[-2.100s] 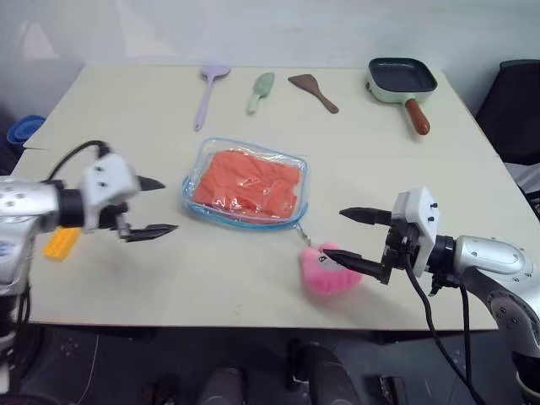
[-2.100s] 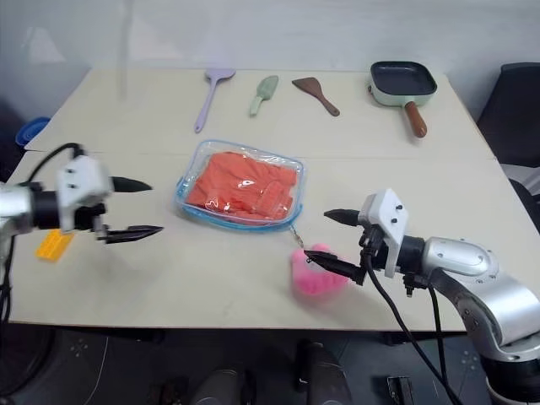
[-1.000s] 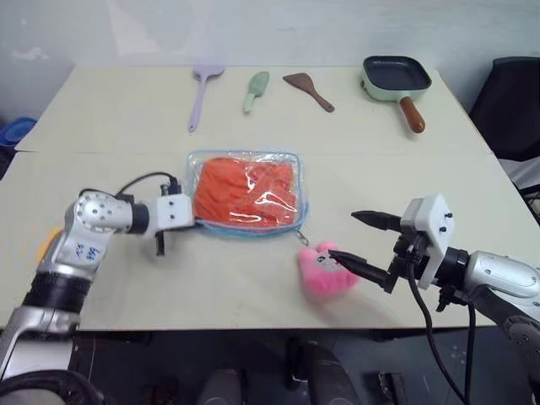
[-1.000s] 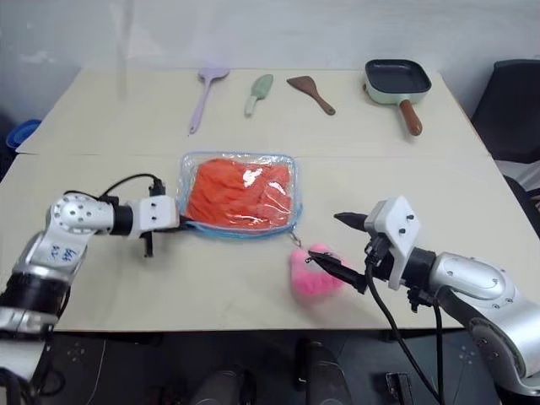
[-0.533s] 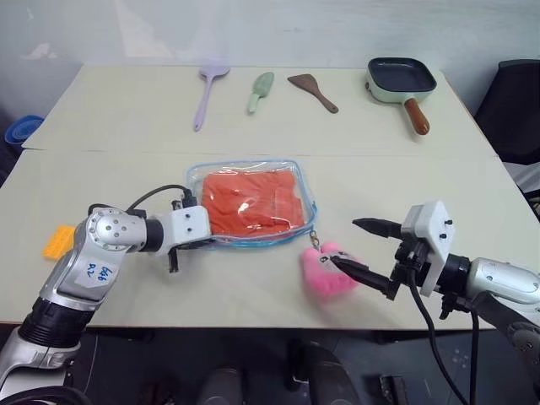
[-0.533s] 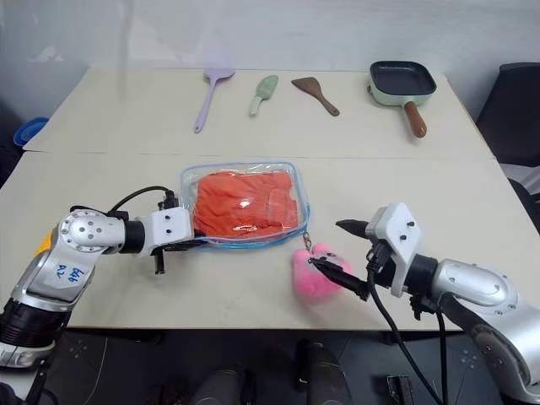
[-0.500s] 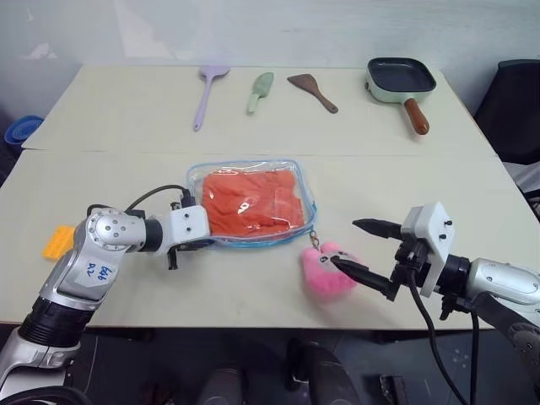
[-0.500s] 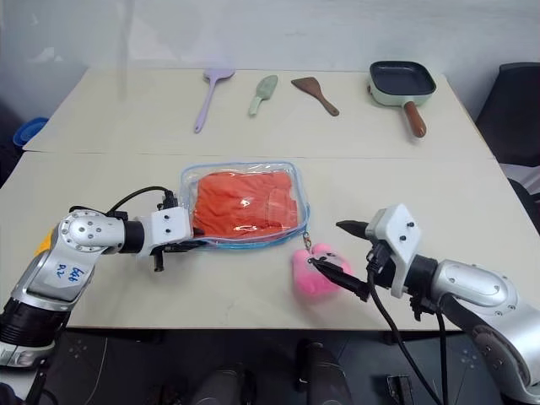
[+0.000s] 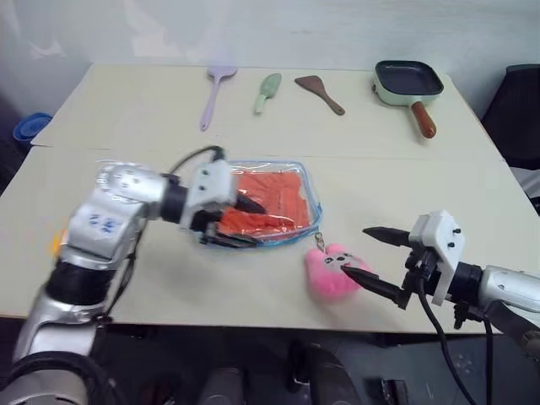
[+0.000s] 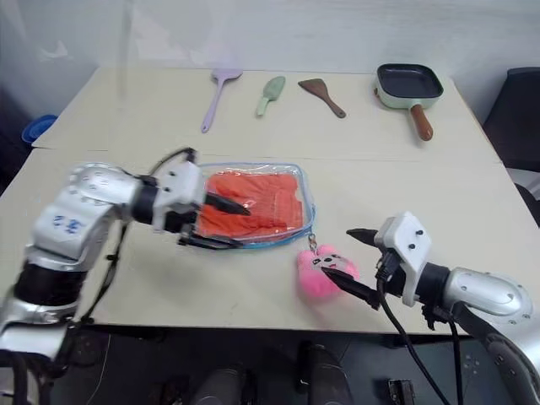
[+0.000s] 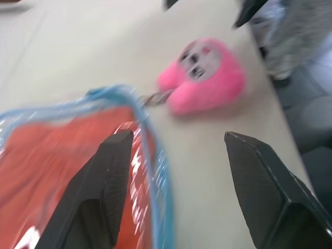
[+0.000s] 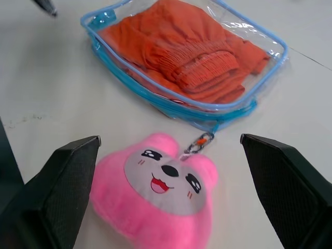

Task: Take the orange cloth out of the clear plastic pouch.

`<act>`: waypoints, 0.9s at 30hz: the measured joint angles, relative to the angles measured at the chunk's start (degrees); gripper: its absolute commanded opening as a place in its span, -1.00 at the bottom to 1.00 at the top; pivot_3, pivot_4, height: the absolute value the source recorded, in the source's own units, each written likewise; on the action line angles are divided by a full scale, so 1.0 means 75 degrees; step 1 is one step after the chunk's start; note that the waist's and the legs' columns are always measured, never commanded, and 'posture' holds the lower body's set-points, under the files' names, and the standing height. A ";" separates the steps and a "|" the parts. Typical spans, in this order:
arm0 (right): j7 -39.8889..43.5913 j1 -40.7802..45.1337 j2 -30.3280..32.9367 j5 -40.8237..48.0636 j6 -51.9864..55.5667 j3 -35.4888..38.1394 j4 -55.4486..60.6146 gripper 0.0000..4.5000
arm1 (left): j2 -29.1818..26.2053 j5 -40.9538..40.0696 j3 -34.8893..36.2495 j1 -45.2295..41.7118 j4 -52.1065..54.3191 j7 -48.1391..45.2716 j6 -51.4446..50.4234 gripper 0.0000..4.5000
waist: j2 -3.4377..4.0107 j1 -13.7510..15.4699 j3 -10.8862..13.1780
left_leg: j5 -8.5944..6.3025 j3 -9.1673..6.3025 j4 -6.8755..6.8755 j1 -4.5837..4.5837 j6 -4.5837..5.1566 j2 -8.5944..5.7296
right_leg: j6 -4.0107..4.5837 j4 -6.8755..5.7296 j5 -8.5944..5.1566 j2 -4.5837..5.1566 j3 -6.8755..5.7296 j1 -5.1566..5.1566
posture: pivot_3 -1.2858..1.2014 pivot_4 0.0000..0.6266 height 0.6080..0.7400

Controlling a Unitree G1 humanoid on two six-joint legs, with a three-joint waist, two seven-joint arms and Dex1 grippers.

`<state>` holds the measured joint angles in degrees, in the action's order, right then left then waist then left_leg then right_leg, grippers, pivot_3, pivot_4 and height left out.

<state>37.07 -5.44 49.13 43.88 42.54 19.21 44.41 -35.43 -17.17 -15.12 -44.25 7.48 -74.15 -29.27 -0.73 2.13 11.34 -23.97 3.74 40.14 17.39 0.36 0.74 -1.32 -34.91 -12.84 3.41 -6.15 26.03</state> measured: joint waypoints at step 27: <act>0.0822 0.3335 0.0496 -0.3217 -0.2054 -0.3168 -0.2763 1.00 | 0.1350 0.2337 -0.1770 -0.0157 -0.1858 0.0446 0.2175 -1.00 | 0.0001 -0.0125 0.0000 | 0.0002 0.0006 -0.0003 -0.0019 0.0019 0.0003 | 0.0000 0.0022 0.0000 -0.0001 0.0012 0.0002 | 0.03 -0.52 1.00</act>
<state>43.23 19.58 52.85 19.75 27.14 -4.55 23.69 -25.30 0.36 -28.39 -45.43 -6.46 -70.81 -12.96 -0.73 1.19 11.34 -23.95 3.79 40.12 17.25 0.50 0.76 -1.32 -34.74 -12.83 3.40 -6.06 26.05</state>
